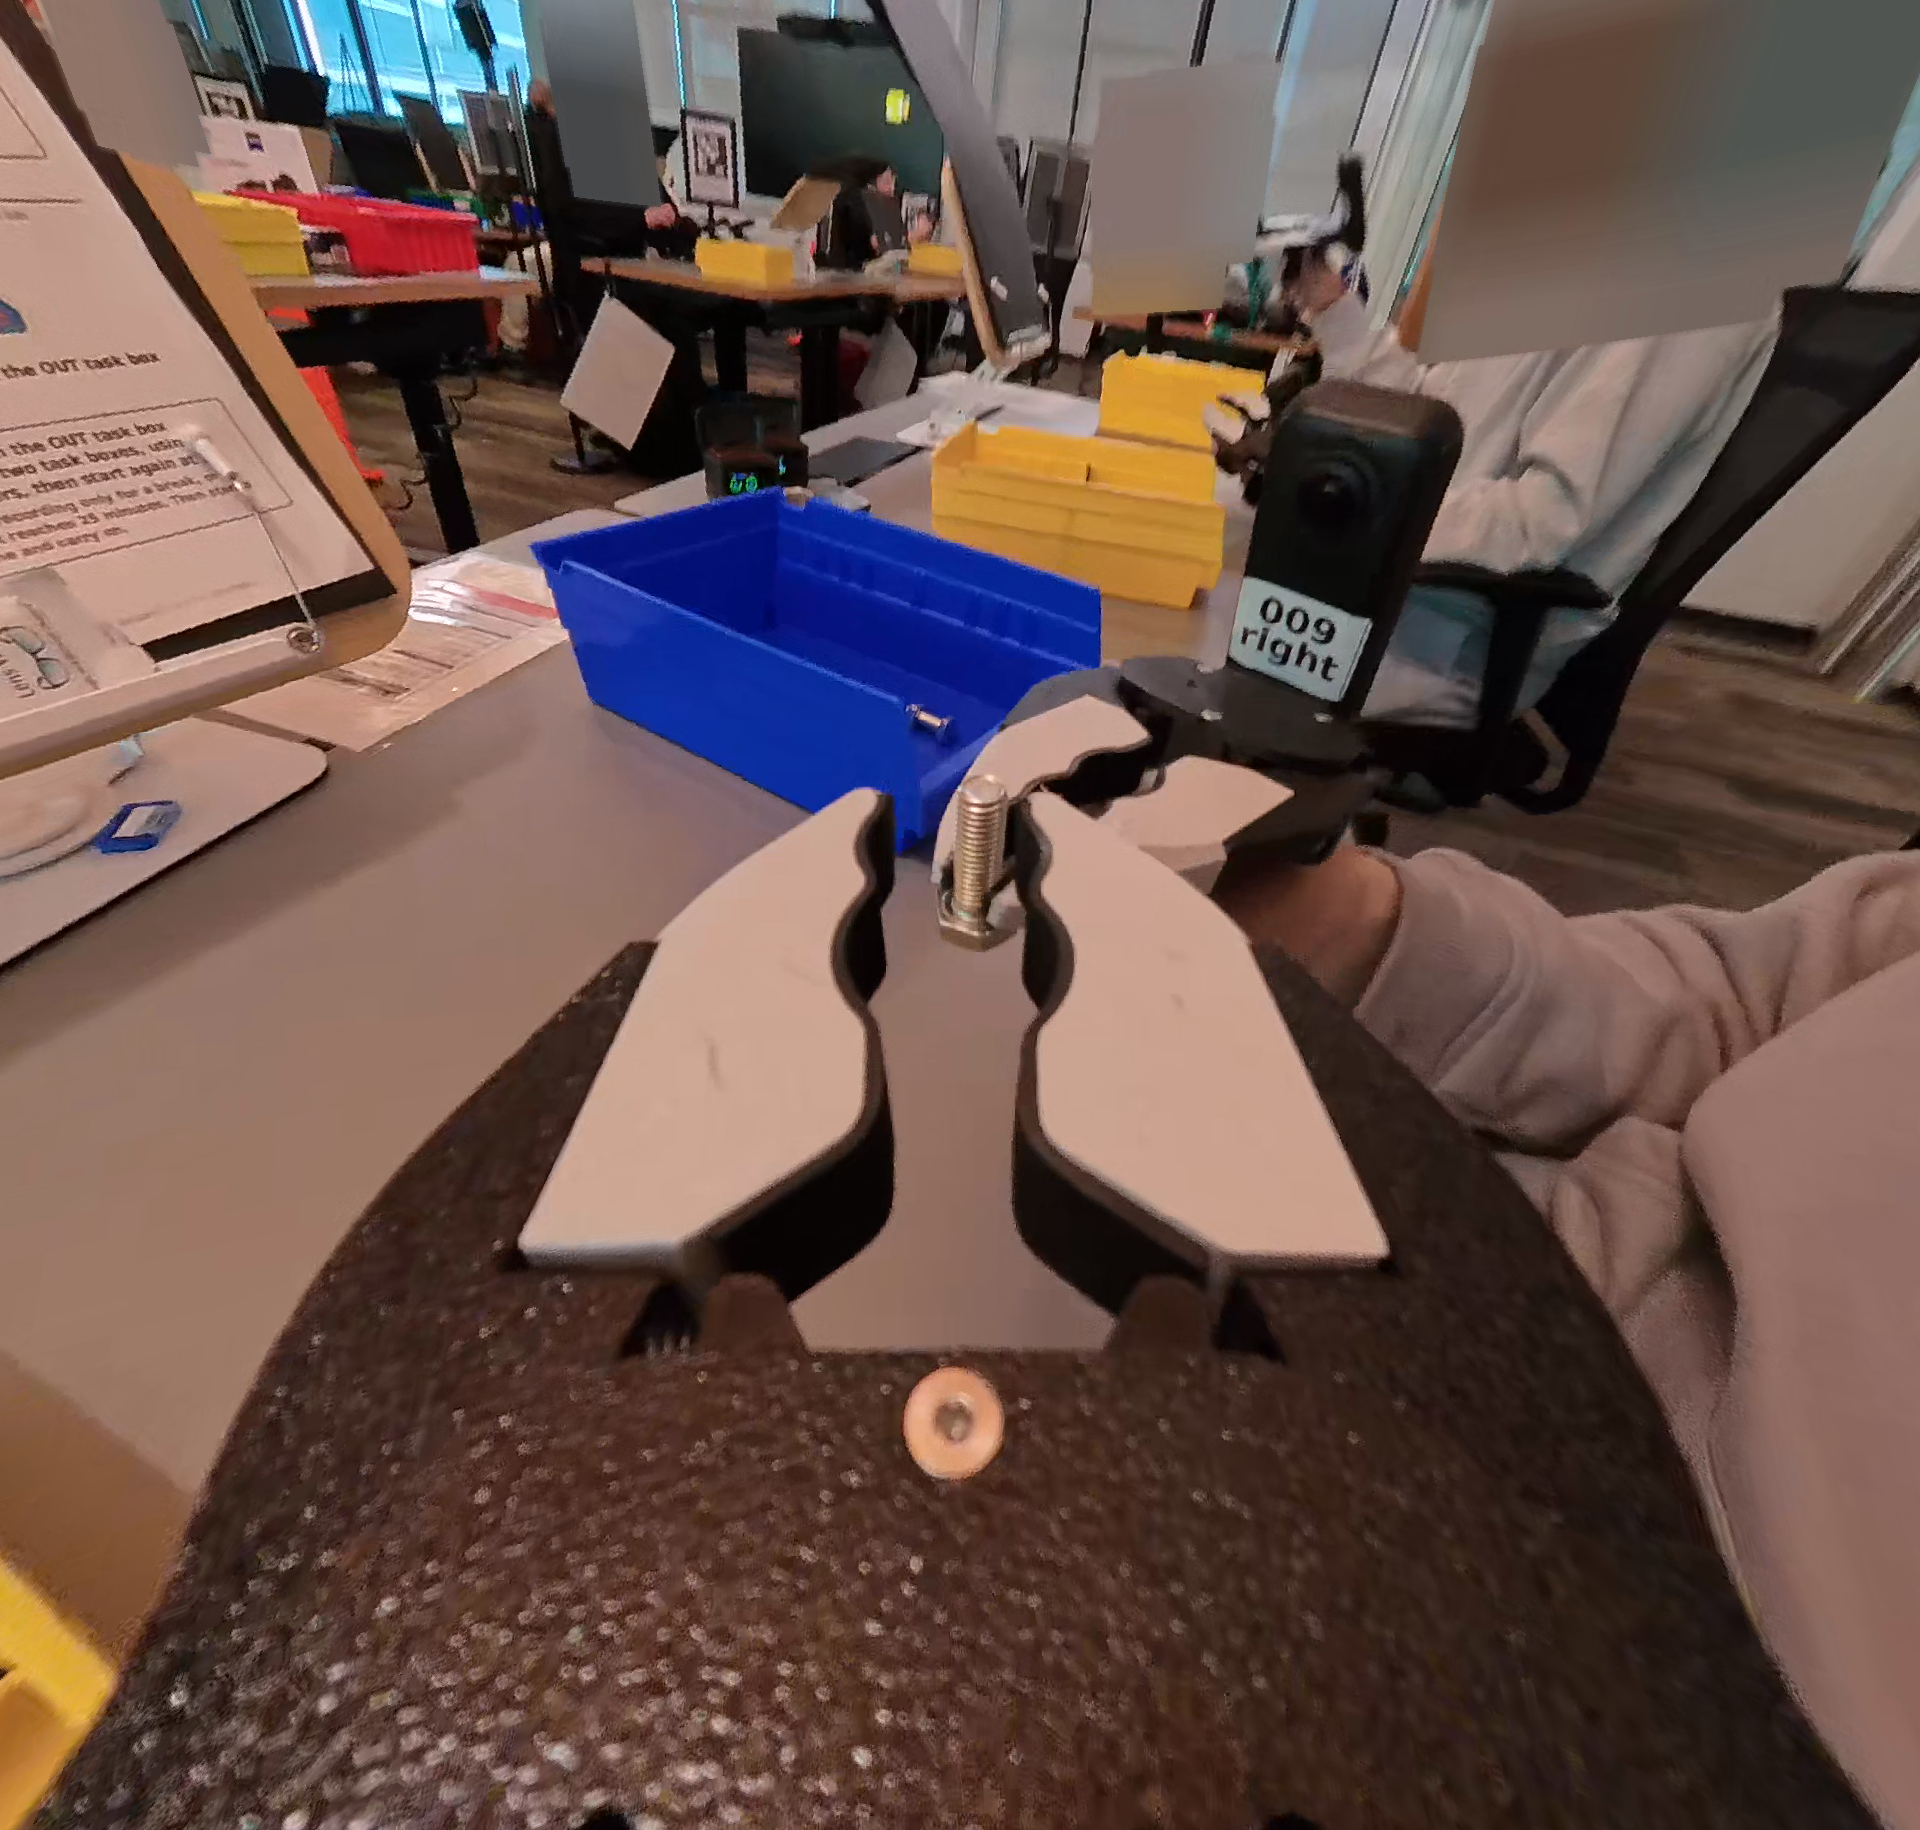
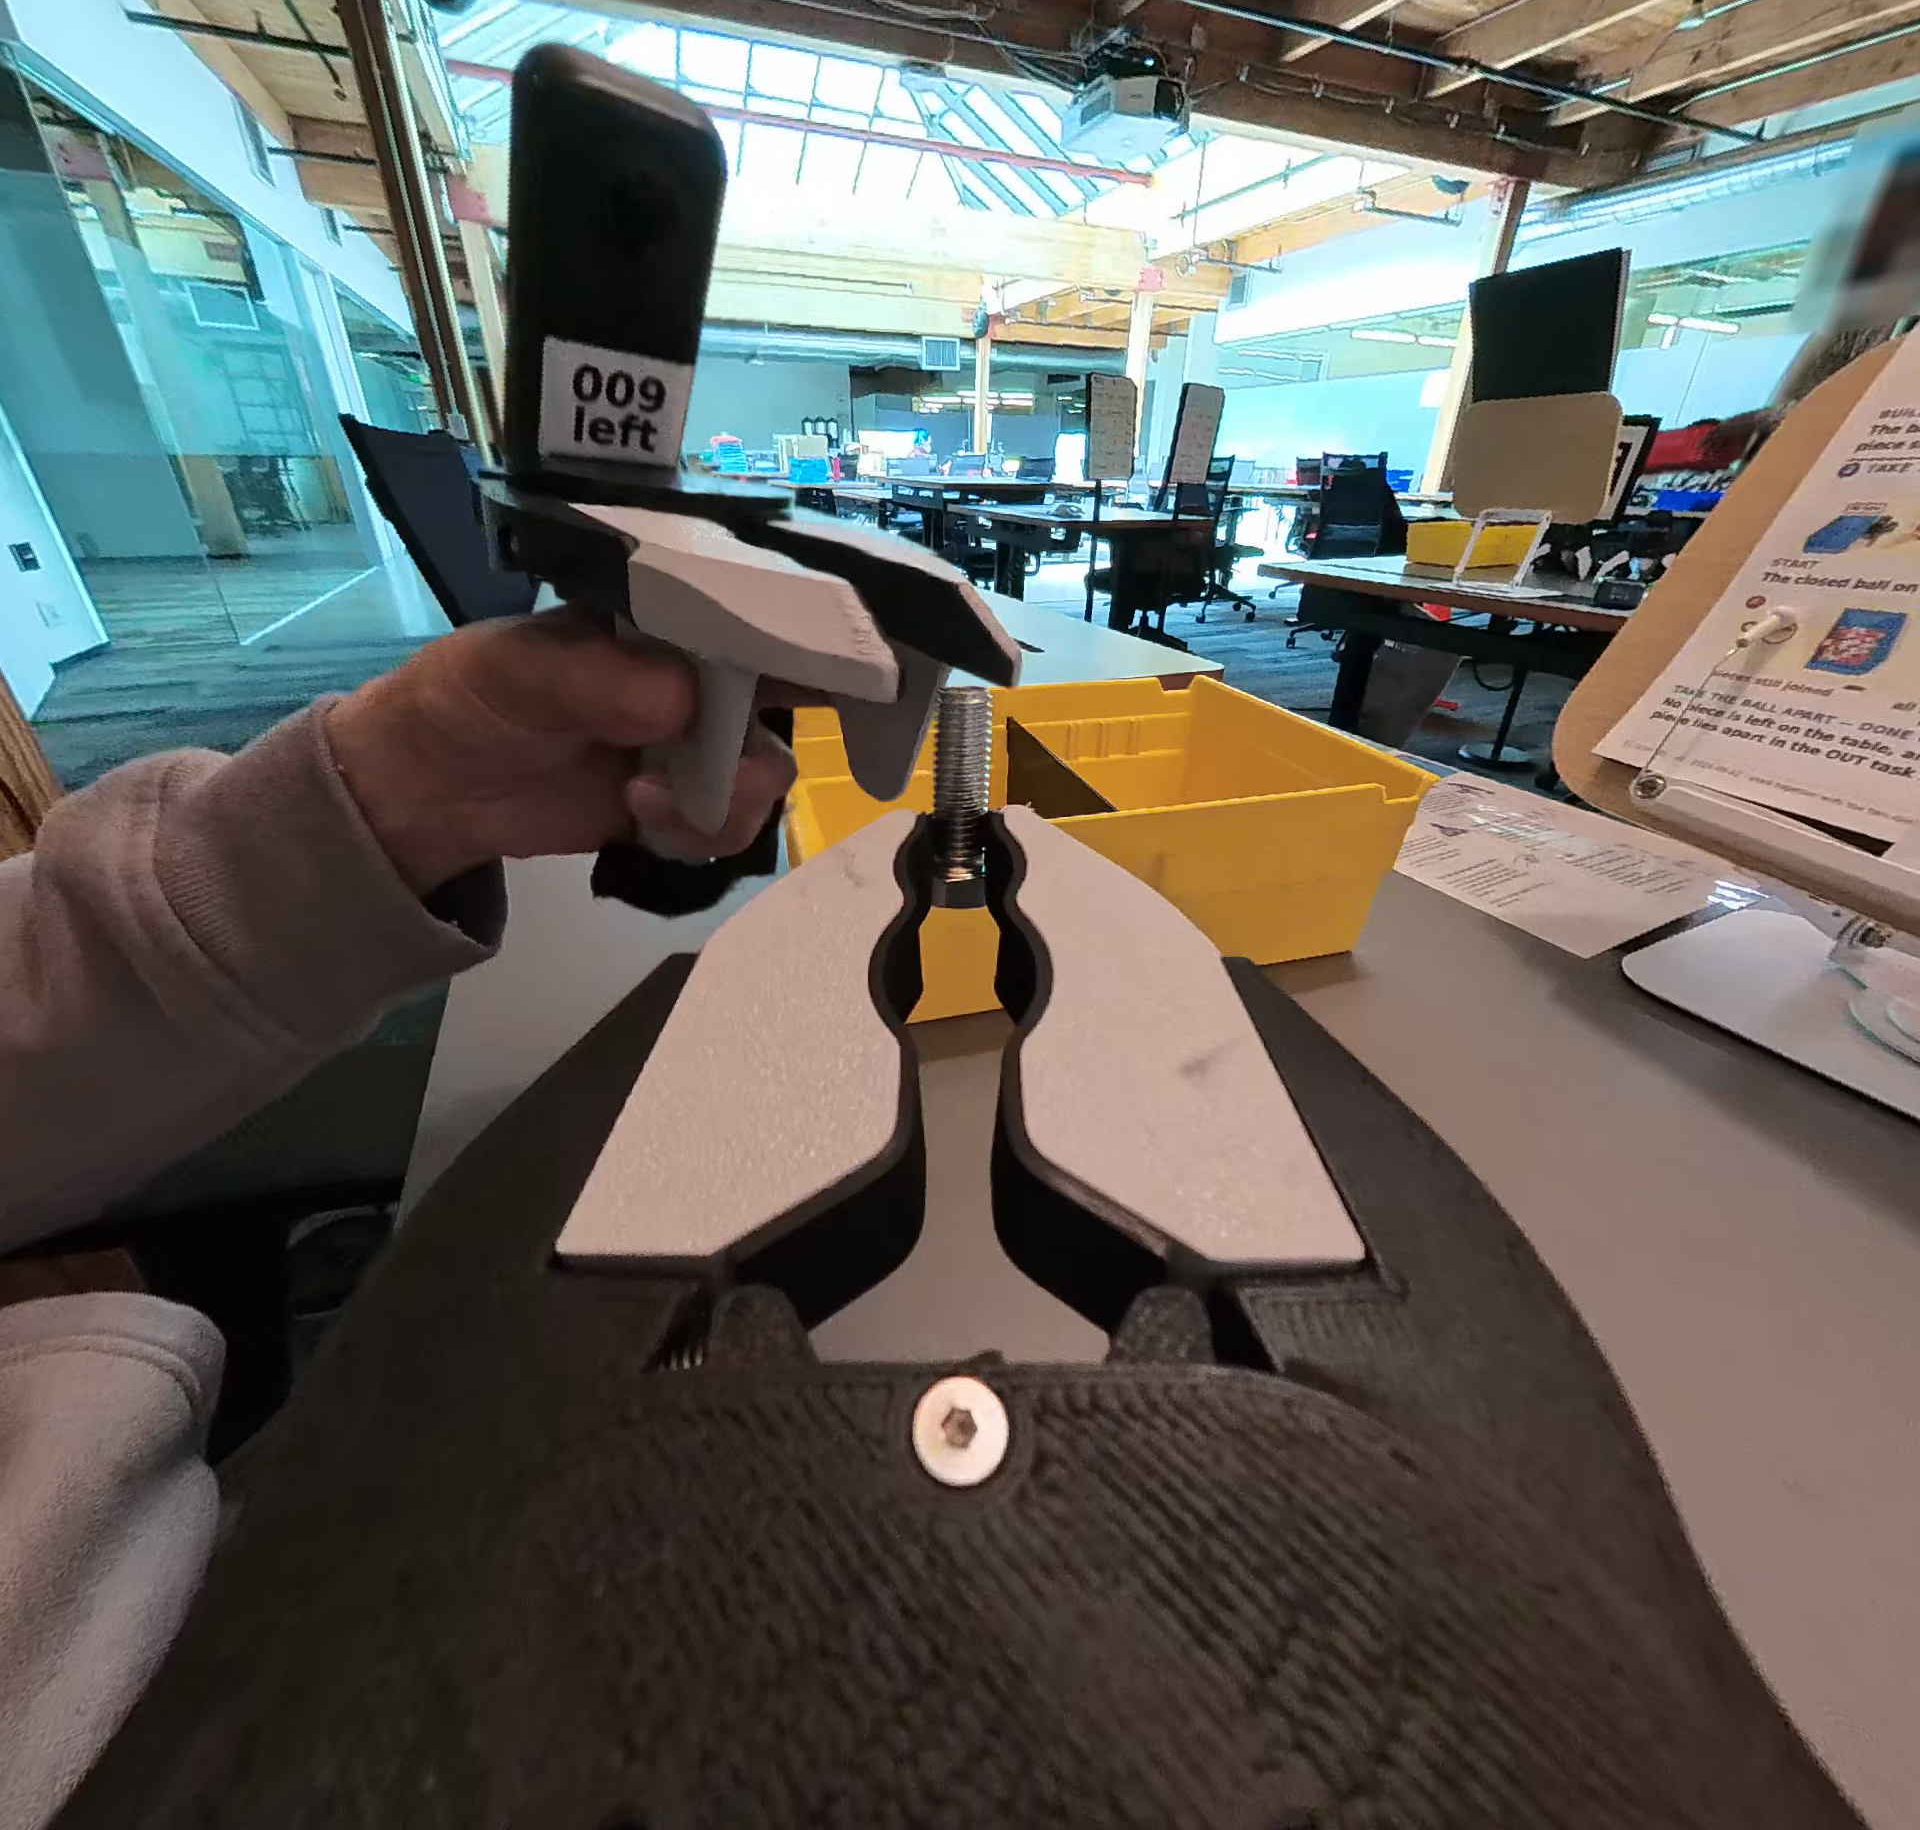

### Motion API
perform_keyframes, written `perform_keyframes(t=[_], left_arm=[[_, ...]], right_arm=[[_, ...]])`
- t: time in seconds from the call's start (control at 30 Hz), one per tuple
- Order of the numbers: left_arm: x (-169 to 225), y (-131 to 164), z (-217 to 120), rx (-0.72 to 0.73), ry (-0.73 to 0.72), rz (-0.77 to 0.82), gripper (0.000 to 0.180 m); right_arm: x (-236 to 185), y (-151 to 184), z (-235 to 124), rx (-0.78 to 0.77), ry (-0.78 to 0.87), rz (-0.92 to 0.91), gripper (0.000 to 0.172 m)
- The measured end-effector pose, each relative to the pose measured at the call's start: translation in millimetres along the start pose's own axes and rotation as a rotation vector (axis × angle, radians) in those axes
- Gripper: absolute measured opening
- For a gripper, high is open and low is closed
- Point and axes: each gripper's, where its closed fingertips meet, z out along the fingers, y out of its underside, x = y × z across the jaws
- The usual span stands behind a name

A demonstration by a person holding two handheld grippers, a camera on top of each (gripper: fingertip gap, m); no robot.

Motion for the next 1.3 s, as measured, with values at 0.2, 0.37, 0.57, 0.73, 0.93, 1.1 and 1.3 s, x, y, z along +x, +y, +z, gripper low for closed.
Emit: perform_keyframes(t=[0.2,0.37,0.57,0.73,0.93,1.1,1.3], left_arm=[[3.7,8.3,2.5,-0.103,-0.016,0.036,0.016],[7.8,12.7,2.1,-0.121,0.006,0.057,0.009],[9.1,11.2,1.1,-0.104,0.002,0.051,0.009],[9.7,13.6,1.6,-0.112,0.012,0.032,0.009],[8.9,17.0,3.0,-0.129,-0.003,0.043,0.009],[2.4,6.9,-1.7,-0.091,-0.039,0.021,0.016],[-79.5,8.0,-81.2,-0.264,-0.456,-0.017,0.024]], right_arm=[[-6.1,4.9,3.2,-0.045,0.002,-0.058,0.009],[-8.4,8.4,4.4,-0.066,0.000,-0.076,0.009],[-10.2,6.2,5.5,-0.022,0.003,-0.069,0.009],[-10.6,9.5,7.2,-0.024,-0.004,-0.068,0.009],[-9.5,13.2,8.3,-0.045,0.003,-0.079,0.009],[-1.3,13.2,7.5,-0.013,0.042,-0.041,0.009],[35.5,29.0,-5.8,0.032,0.156,-0.022,0.009]])
